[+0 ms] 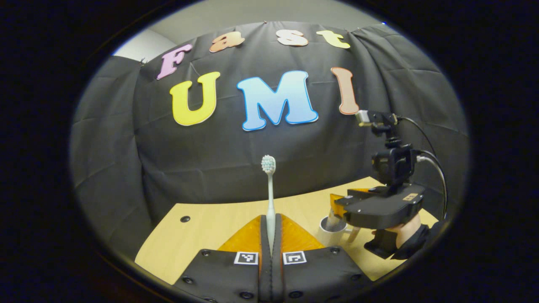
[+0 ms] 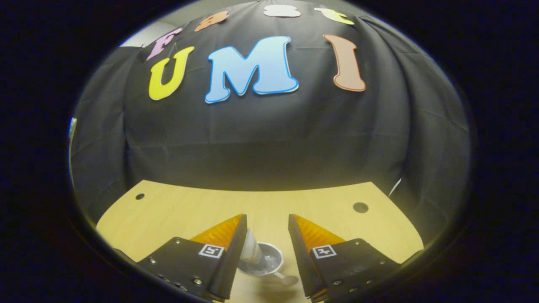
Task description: Put the toothbrush and toothpaste on the desktop into the cup, then pick up the cup and place it on the coaster on the desktop.
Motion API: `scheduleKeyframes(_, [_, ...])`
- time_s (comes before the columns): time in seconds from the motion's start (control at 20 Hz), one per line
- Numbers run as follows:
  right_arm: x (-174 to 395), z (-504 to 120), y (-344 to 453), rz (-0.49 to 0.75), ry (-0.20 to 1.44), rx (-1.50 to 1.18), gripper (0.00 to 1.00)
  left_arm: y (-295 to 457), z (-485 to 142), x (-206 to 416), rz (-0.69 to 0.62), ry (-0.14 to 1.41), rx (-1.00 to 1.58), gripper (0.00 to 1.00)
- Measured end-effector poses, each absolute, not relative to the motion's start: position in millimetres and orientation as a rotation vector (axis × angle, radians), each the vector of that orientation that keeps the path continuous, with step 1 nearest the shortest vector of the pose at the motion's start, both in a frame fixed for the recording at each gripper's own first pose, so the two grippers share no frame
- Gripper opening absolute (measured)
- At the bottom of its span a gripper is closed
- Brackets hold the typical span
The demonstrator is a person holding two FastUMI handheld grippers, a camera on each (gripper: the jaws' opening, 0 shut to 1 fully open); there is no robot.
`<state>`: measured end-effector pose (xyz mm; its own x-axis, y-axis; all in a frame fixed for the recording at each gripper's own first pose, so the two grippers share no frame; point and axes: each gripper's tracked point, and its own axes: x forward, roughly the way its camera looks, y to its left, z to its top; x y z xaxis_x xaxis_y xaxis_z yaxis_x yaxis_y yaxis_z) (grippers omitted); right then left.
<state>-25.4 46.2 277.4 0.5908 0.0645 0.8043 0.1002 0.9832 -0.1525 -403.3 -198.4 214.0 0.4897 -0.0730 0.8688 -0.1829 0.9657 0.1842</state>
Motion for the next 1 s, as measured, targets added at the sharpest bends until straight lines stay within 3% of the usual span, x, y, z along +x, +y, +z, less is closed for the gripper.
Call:
scheduleKeyframes(0.4, [-99.5, 269.1, -24.9, -0.093, -1.048, -0.057, 0.63, -244.0, 238.5, -387.8, -0.021, -1.139, 0.329, 0.07])
scheduleKeyframes(1.0, [-120.4, 209.8, -101.7, -0.196, -1.008, 0.04, 0.61, -319.1, 289.5, -319.3, -0.145, -1.233, 0.398, 0.07])
